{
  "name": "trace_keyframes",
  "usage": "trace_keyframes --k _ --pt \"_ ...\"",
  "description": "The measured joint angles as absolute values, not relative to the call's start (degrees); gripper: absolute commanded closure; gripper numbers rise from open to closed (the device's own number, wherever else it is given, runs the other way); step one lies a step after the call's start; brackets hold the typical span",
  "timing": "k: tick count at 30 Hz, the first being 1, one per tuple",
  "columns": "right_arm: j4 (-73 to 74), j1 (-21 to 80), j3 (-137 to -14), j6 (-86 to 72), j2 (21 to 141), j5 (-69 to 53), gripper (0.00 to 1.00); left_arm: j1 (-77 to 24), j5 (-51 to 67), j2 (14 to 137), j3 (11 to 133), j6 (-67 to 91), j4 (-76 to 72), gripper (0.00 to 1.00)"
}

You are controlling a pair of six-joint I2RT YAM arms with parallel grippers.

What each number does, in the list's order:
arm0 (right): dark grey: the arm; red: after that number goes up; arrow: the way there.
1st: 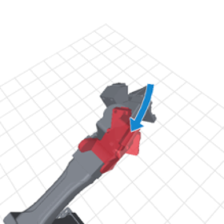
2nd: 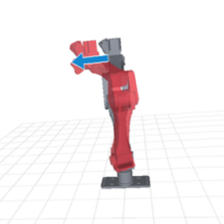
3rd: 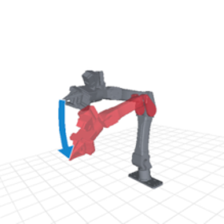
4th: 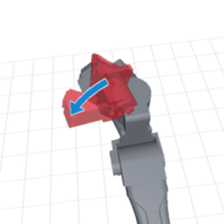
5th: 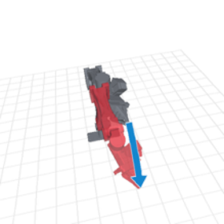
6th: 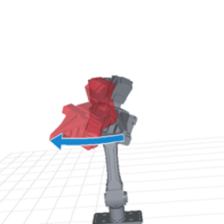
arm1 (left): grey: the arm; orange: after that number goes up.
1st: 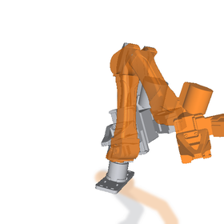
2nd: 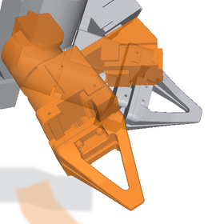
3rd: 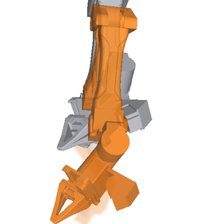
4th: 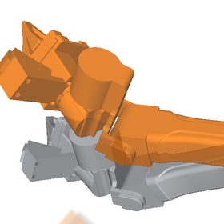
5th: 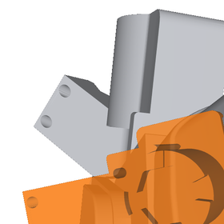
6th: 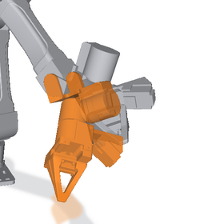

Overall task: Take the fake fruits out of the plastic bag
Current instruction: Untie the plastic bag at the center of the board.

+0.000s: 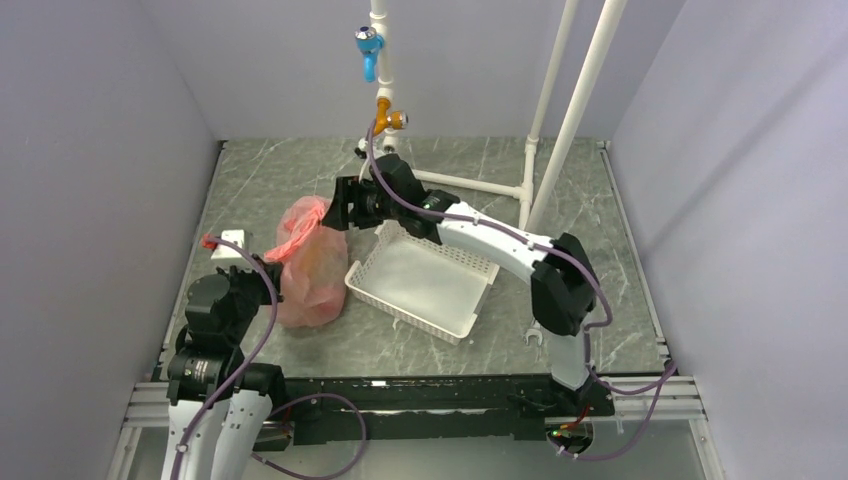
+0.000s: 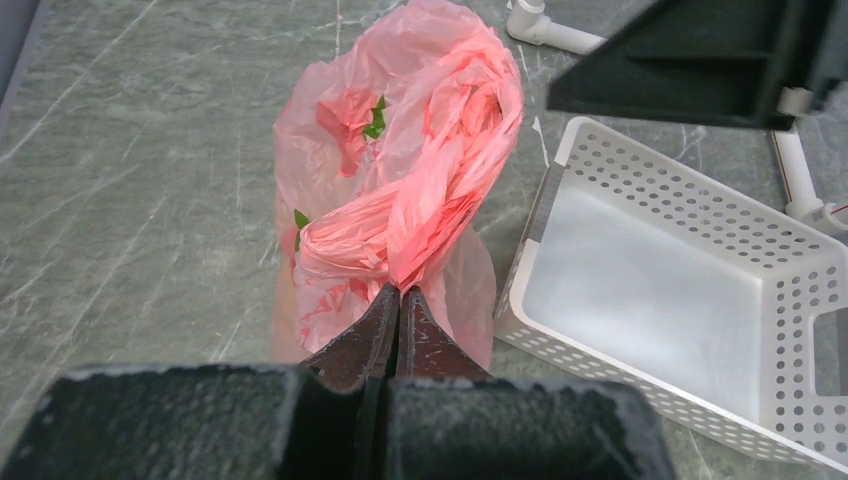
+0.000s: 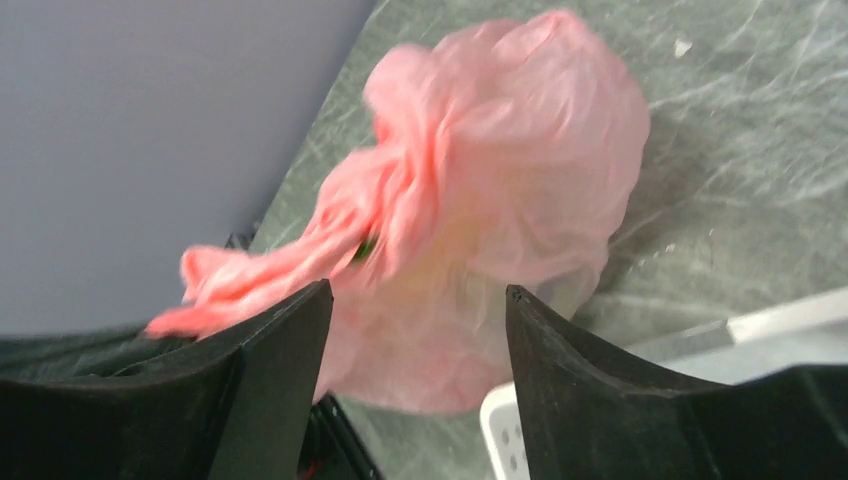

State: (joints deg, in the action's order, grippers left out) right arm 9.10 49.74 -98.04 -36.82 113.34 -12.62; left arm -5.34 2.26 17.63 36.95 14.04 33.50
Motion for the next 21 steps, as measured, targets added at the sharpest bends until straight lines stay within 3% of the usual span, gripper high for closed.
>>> trace_keyframes --k 5,9,21 --pt "7.27 51.66 -90.26 -36.67 104.92 -12.14 0.32 -4.62 3.73 18.52 36.95 14.04 33.19 1.00" --pt "-1.13 51.53 -84.93 -38.63 101.12 -14.39 0.45 -3.70 5.19 18.57 36.95 13.82 32.93 1.00" --pt "-12.21 51.03 -83.46 -45.76 108.38 -17.67 0.52 -2.85 6.74 18.55 36.95 13.63 32.32 1.00"
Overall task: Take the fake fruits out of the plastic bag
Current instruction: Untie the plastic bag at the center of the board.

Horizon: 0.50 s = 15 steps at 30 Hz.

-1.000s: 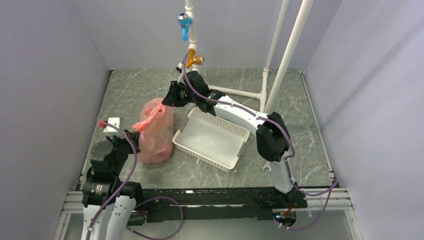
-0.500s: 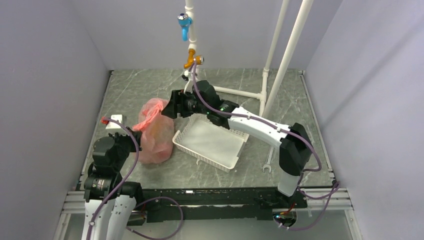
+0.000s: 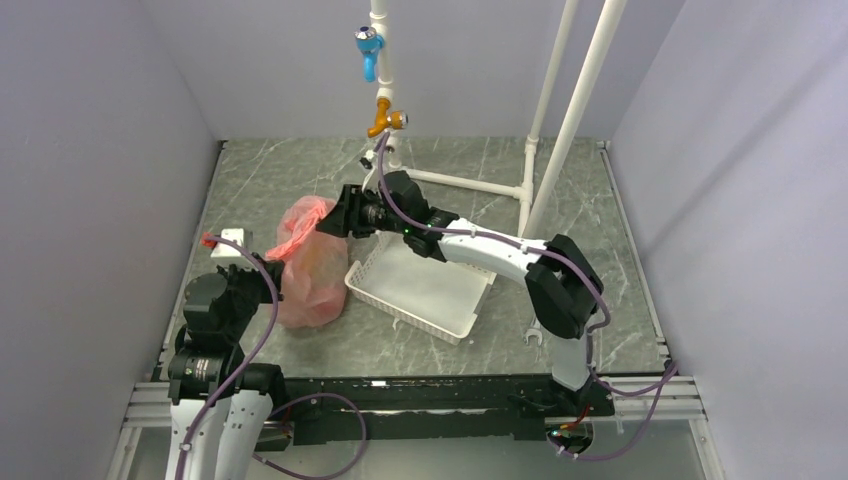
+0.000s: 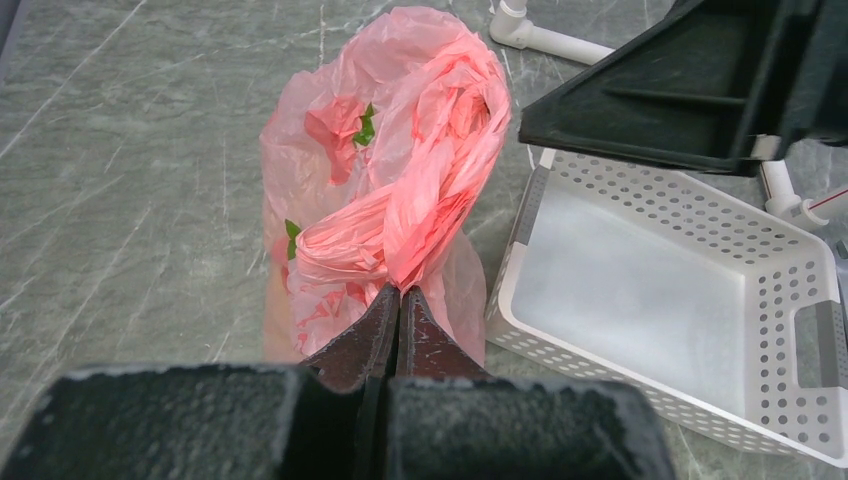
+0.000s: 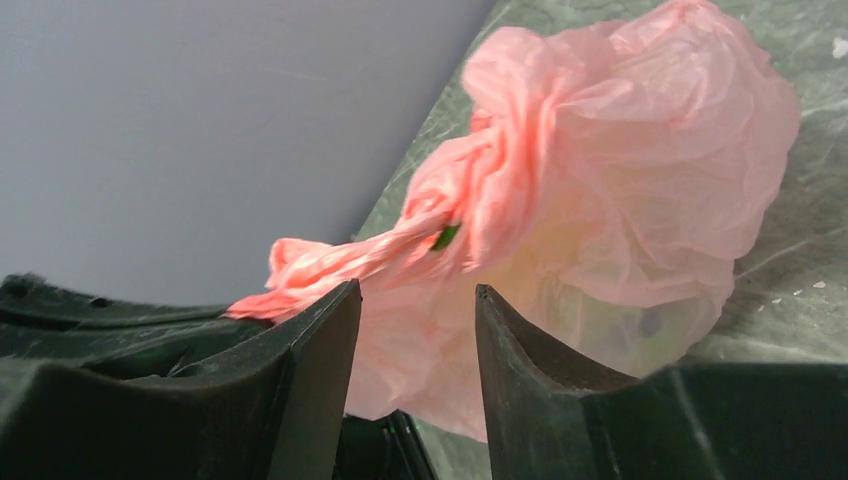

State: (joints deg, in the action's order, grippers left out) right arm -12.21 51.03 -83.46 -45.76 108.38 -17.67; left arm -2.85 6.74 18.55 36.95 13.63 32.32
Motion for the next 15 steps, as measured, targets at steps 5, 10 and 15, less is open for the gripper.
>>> trace_keyframes --k 5,10,15 --pt "-14.13 50.41 -83.64 -48.36 111.79 -17.85 0.52 -2.70 7.22 18.55 36.95 13.61 32.27 1.00" --pt "-15.46 50.00 -85.56 -50.19 114.93 -18.83 0.53 -2.42 7.88 18.57 36.95 13.61 31.97 1.00" --pt "-17.98 49.91 -86.46 -51.48 115.79 -19.77 0.53 -1.93 8.69 18.63 36.95 13.61 31.86 1.00"
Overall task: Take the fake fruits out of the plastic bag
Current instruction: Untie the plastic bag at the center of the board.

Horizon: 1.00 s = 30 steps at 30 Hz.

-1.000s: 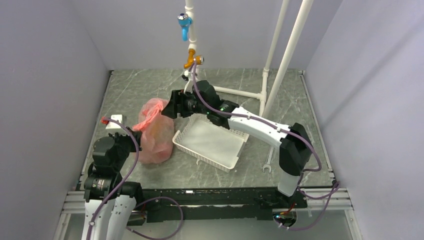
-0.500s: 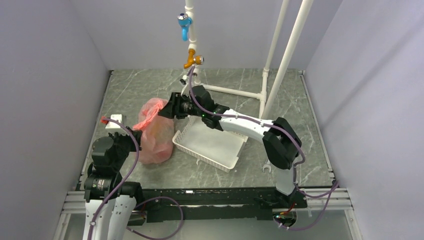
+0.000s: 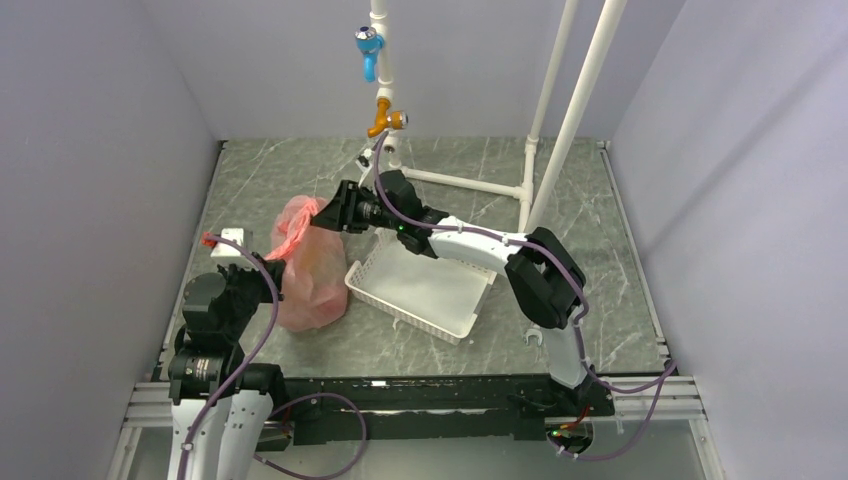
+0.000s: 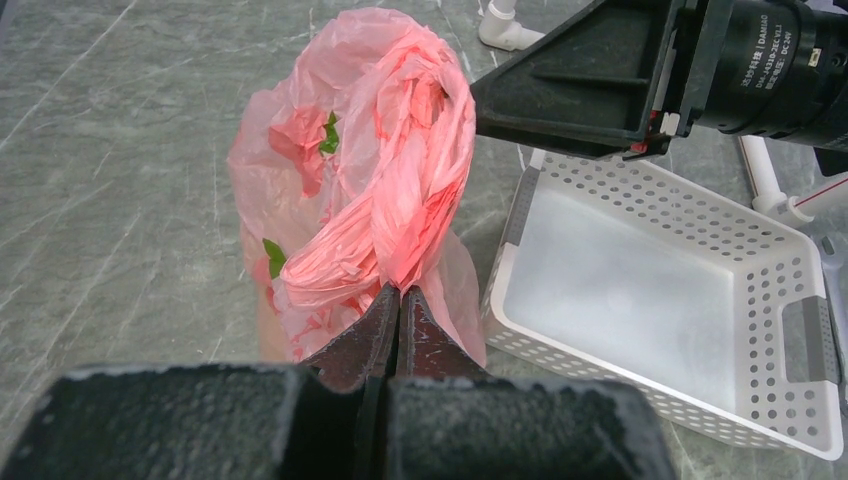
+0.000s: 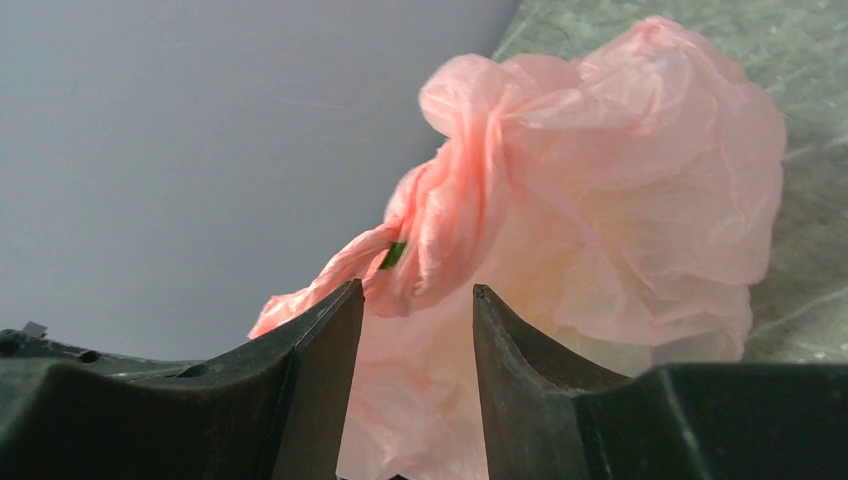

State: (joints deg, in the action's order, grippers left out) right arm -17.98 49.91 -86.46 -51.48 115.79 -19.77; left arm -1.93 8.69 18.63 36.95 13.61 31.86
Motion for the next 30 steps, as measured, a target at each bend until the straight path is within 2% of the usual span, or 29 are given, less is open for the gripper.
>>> trace_keyframes --k 11,19,30 --pt "-31.35 49.91 -84.23 -57.93 116.66 -24.18 0.53 -1.13 9.93 18.63 36.86 13.23 31.03 1.00" --pt "-32.97 49.87 -82.70 -59.86 117.75 -24.32 0.51 -0.84 10.39 18.65 36.86 13.21 31.00 1.00" --pt "-37.69 47.48 -75.77 -64.16 117.56 -24.21 0.38 -0.56 10.94 18.94 36.73 13.21 30.83 1.00"
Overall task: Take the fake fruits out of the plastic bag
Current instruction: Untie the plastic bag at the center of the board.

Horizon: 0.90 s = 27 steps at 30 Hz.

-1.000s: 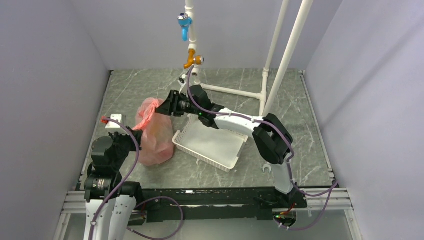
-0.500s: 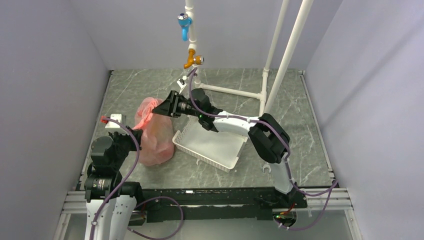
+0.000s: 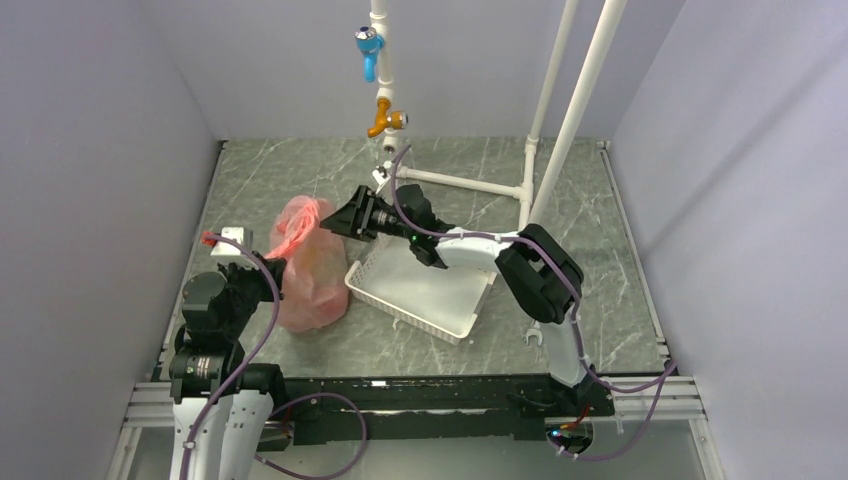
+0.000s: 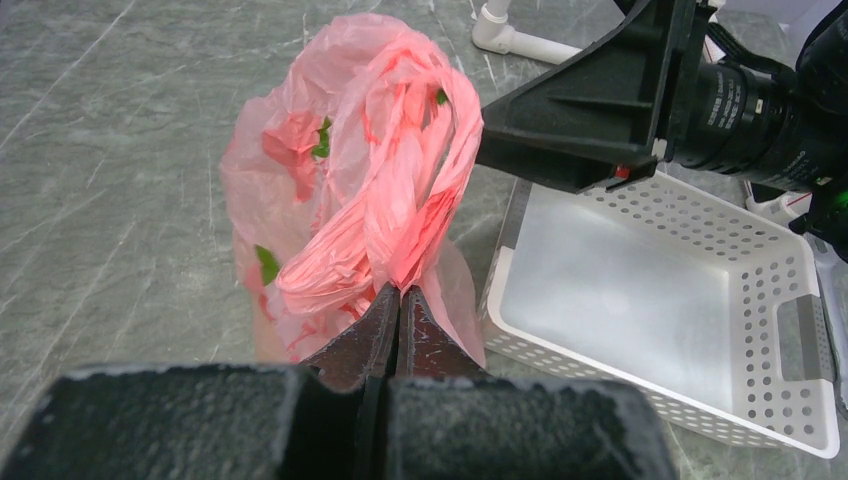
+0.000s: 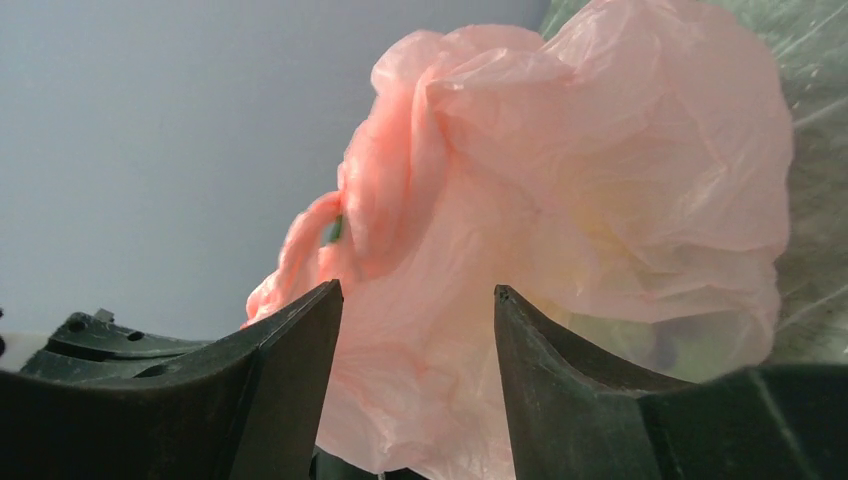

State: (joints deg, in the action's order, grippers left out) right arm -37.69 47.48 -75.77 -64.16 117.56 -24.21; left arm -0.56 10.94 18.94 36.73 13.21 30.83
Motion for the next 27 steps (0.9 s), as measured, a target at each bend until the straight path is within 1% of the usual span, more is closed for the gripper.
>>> trace_keyframes --k 4,11,13,15,18,23,25,27 --pt "-38.65 46.26 -76.60 -65.52 117.78 -24.93 0.37 -0.56 11.33 18.98 36.73 13.21 30.63 1.00" --pt "-39.59 46.13 -85.08 -67.72 122.37 -26.50 0.37 -0.56 12.14 19.40 36.73 13.21 30.63 1.00" --pt "-39.59 46.35 -85.89 -68.20 123.26 -26.65 0.39 -0.56 12.19 19.40 36.73 13.19 30.63 1.00" --pt "-39.57 46.57 -85.89 -68.64 123.92 -26.72 0.42 -0.56 12.19 19.40 36.73 13.21 30.63 1.00" --pt "-39.44 46.68 -85.93 -69.06 124.75 -26.72 0.43 -0.56 12.21 19.40 36.73 13.19 30.63 1.00" --pt "-36.38 46.76 -87.11 -68.10 125.21 -26.46 0.52 -0.56 12.23 19.40 36.73 13.21 30.63 1.00" --pt "-35.97 46.87 -87.77 -67.77 125.21 -26.24 0.59 -0.56 12.23 19.40 36.73 13.19 30.61 1.00" --pt "-35.94 46.92 -88.55 -67.59 125.21 -26.11 0.69 -0.56 12.25 19.40 36.73 13.19 30.61 1.00"
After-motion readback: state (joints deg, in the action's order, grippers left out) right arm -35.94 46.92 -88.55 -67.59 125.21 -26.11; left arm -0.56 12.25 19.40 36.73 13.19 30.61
